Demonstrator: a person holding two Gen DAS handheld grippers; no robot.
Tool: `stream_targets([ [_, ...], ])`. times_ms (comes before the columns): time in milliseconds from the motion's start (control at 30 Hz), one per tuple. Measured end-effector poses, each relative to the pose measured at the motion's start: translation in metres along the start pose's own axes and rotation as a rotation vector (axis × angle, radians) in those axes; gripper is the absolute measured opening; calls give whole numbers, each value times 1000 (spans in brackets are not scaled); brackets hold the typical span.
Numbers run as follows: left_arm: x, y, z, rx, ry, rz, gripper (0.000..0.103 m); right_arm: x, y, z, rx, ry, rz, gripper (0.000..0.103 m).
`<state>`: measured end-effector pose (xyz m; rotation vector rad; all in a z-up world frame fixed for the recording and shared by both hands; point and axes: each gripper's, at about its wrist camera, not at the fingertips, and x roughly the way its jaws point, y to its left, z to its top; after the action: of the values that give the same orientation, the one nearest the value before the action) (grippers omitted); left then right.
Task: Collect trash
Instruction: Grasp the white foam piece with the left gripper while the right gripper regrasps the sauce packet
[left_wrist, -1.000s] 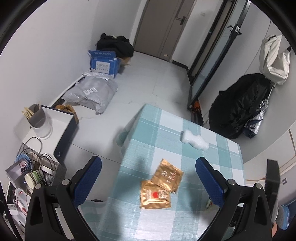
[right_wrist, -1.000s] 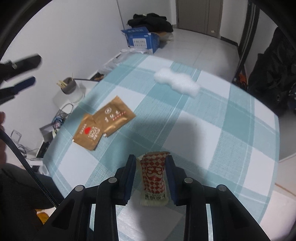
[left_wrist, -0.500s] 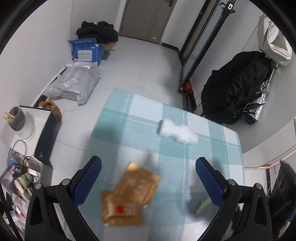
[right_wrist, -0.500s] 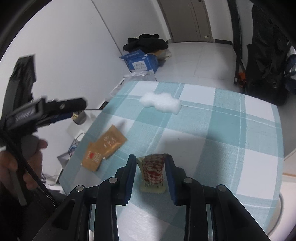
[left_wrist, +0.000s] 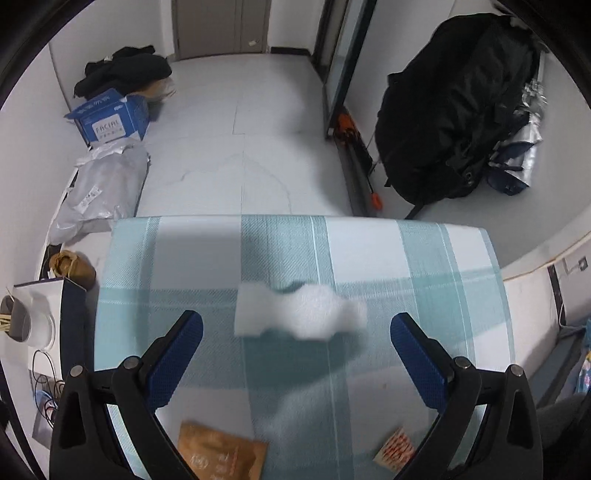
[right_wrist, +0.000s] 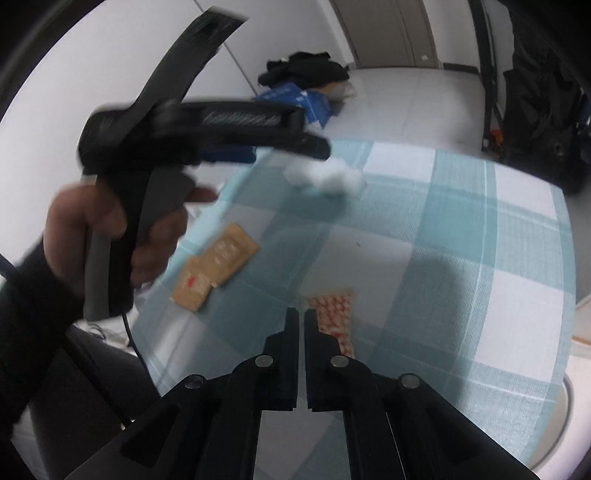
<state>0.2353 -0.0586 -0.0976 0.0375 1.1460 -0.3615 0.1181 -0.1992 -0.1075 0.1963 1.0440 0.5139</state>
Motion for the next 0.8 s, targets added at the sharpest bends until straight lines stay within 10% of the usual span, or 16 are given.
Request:
stream_targets([
  [267,27,-15,3,92,140,64,100,-8,-10,-3,41,-12,19,6],
  [500,44,-13,0,103,234,84,100,-7,-9,-4,35,-23,-14,35],
  [800,42,-13,0,120,197,120,89,-5,-2,-8,-7,-21,-40,45],
])
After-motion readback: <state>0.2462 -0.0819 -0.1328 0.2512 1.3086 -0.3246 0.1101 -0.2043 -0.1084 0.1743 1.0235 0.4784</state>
